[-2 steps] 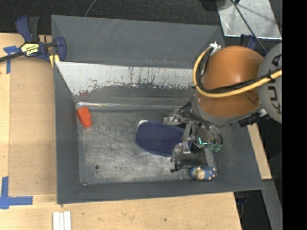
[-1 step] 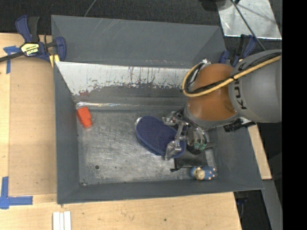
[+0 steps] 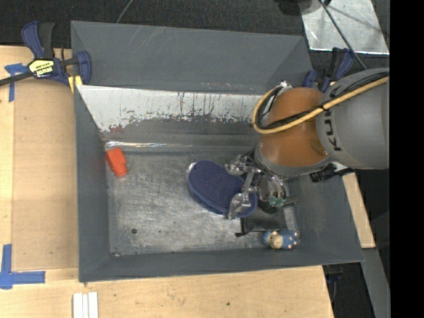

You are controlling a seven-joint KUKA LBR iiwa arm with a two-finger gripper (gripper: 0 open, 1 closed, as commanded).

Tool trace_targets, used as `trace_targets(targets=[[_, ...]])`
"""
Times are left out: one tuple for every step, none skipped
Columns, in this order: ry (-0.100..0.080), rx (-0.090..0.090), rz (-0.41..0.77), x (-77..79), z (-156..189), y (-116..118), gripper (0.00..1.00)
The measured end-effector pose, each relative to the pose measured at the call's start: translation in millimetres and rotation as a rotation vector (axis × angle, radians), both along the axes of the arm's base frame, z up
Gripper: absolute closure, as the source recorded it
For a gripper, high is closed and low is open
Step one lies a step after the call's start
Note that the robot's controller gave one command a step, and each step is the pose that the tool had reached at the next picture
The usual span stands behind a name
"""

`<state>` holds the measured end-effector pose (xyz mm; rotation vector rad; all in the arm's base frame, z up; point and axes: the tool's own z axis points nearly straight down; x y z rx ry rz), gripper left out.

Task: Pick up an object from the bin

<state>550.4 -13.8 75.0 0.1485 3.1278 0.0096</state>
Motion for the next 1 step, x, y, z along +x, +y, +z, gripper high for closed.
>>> trace_targets(targets=[[-0.001,-0.006,0.023,6.0,143.0,5.5,1.00]])
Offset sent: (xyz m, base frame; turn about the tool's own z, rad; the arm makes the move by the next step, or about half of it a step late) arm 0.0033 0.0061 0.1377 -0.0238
